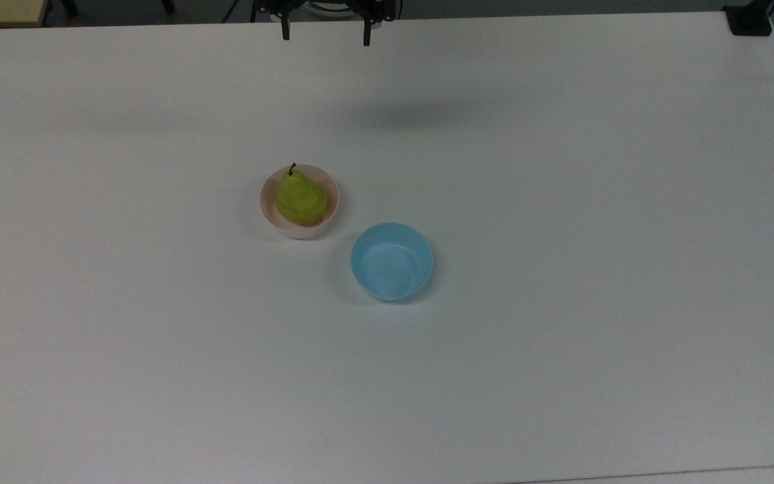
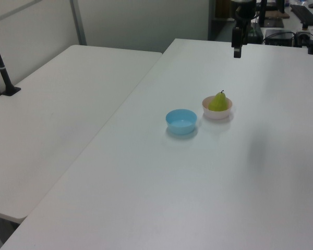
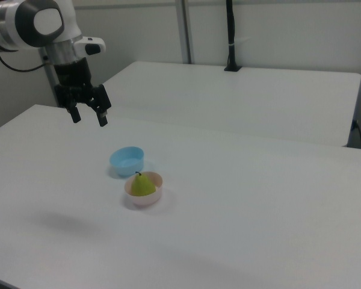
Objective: Pick up a pear from the bowl
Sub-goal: 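Move the open gripper toward the pink bowl holding the green pear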
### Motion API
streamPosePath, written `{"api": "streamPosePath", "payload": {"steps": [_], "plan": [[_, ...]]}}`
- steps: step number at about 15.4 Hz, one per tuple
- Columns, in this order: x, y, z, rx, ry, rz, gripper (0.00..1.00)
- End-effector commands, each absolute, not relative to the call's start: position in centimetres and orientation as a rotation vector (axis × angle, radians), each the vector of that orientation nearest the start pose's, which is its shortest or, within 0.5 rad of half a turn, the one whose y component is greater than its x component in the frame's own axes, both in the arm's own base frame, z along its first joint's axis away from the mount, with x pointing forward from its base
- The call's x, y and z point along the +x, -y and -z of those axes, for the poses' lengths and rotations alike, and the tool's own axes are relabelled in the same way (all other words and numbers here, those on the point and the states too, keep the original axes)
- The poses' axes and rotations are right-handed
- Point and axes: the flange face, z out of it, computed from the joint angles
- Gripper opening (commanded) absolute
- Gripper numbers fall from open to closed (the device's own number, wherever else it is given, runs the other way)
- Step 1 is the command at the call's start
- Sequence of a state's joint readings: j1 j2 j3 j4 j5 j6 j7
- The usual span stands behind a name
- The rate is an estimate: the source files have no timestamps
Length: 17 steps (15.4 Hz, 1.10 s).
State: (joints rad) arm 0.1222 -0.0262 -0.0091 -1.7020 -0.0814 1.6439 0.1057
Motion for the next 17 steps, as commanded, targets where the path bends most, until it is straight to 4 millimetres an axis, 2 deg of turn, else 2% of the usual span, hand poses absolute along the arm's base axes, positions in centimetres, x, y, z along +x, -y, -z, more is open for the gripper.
{"api": "streamPosePath", "payload": {"steps": [1, 9, 15, 17], "plan": [[54.5, -5.5, -58.4, -3.215, 0.019, -0.049, 1.00], [55.0, -5.1, -57.9, -3.216, 0.026, -0.050, 1.00], [56.8, 0.0, -57.5, -3.212, 0.141, 0.051, 1.00], [57.8, 0.8, -56.0, -3.209, 0.223, 0.049, 1.00]]}}
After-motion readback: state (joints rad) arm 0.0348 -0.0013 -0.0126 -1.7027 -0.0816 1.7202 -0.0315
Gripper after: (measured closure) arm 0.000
